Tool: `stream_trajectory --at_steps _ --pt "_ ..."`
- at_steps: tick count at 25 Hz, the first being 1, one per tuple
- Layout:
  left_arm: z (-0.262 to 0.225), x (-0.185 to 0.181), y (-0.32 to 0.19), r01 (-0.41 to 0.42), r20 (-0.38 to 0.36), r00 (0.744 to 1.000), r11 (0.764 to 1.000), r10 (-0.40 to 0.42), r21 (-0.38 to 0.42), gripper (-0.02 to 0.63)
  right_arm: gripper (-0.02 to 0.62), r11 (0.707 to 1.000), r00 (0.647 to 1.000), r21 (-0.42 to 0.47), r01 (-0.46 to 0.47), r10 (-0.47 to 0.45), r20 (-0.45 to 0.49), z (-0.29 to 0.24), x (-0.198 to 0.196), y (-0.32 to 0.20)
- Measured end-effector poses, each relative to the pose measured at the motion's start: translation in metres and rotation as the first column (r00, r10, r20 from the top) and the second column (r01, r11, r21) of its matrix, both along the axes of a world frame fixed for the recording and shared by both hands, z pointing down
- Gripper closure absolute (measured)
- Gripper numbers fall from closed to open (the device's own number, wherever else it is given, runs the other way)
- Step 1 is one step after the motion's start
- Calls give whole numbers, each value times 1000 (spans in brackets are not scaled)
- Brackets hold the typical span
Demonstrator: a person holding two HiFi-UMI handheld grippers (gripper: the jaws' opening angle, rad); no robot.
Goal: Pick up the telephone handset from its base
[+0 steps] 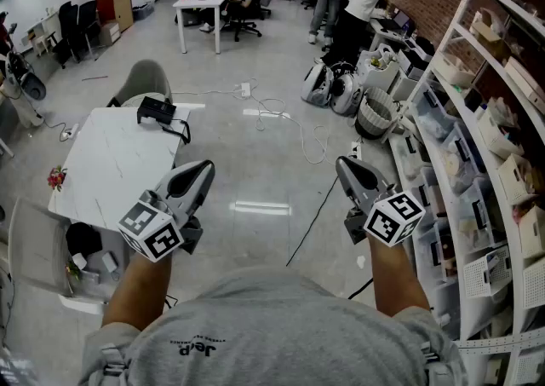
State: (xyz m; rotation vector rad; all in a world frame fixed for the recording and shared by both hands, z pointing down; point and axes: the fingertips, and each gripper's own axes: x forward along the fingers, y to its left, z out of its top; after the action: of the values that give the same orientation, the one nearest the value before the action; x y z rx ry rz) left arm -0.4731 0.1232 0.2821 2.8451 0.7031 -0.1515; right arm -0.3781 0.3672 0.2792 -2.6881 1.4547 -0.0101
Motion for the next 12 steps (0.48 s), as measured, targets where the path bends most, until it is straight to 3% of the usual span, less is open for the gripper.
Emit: stream_trajectory --at_steps 12 --pt "0 0 12 2 -2 1000 1000 -2 3 554 592 1000 1000 -11 -5 4 -8 1 0 14"
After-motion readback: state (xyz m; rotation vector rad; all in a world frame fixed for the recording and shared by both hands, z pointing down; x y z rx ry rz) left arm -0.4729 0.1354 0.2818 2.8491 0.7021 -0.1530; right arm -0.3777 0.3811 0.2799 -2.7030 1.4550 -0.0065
